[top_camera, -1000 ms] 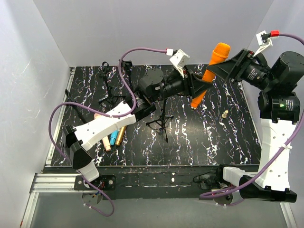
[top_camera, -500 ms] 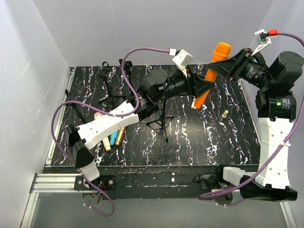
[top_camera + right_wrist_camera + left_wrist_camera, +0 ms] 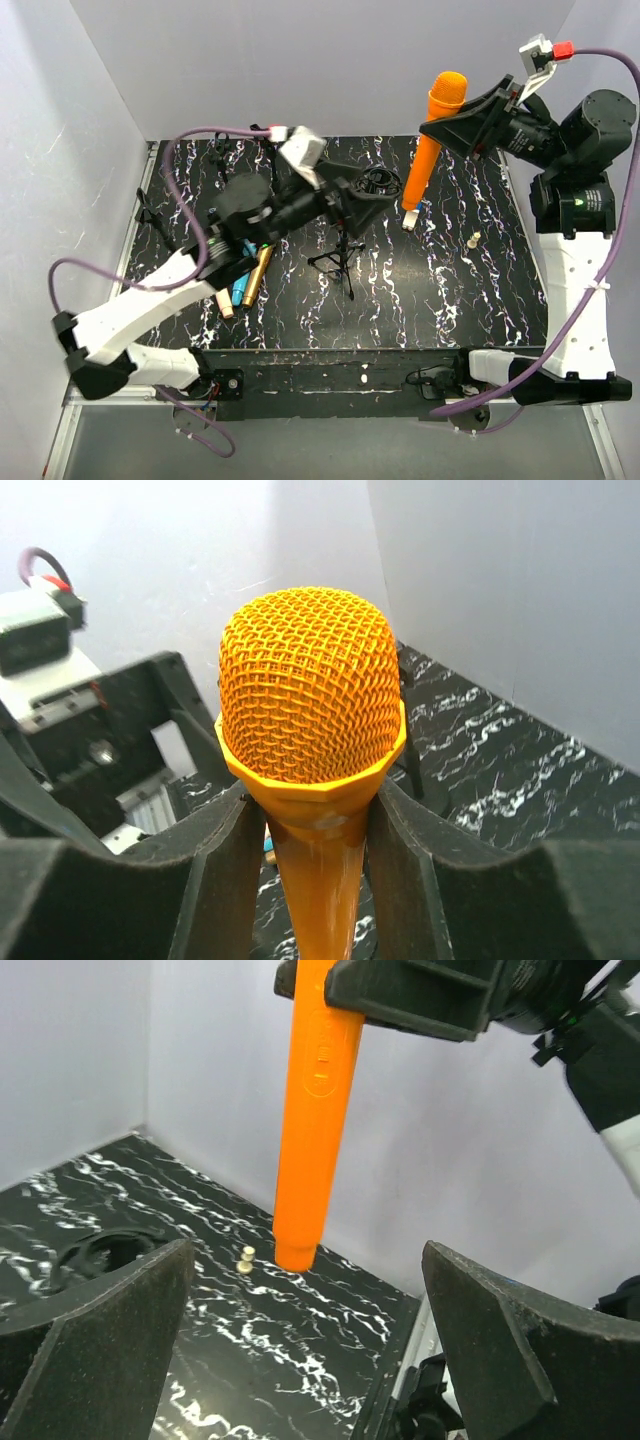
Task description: Attach the microphones to the stand
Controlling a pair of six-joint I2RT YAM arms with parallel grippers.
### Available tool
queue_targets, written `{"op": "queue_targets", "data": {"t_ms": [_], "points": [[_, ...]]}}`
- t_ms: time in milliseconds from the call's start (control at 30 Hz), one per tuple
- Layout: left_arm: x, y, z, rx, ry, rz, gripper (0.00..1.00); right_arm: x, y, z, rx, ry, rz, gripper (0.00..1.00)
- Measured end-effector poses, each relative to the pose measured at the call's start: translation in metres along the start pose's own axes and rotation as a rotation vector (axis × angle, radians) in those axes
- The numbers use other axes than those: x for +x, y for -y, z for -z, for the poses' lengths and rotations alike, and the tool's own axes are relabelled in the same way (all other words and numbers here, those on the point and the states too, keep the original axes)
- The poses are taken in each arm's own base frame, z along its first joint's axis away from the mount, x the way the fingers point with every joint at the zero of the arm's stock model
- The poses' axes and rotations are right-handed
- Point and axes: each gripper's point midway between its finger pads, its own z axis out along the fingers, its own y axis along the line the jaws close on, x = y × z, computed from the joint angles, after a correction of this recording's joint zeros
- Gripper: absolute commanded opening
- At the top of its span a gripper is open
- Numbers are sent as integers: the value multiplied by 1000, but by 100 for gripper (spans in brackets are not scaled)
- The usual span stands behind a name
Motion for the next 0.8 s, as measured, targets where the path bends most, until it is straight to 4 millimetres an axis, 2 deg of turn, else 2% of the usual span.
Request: {"op": "queue_targets", "data": {"t_ms": [133, 233, 300, 367, 500, 600, 667, 800], "points": [[-30, -3, 52, -65, 50, -53, 98, -5, -6, -16, -56, 17, 85, 1], [-31, -11, 85, -119, 51, -67, 98, -6, 0, -31, -67, 24, 122, 1], [-17, -20, 104, -158, 24, -66, 98, -5, 8, -41, -59, 25, 135, 1], [5, -31, 117, -198, -22, -60, 98, -3, 20, -51, -41, 25, 141, 1], [58, -53, 134, -275, -138, -47, 98, 3, 44, -67, 1, 18, 133, 1], [88, -66, 141, -318, -207, -39, 98, 8, 57, -74, 28, 11, 118, 1], [99, -70, 144, -336, -235, -36, 98, 13, 62, -78, 37, 4, 111, 1], [102, -73, 145, -349, -239, -27, 98, 24, 68, -83, 40, -8, 107, 1]]}}
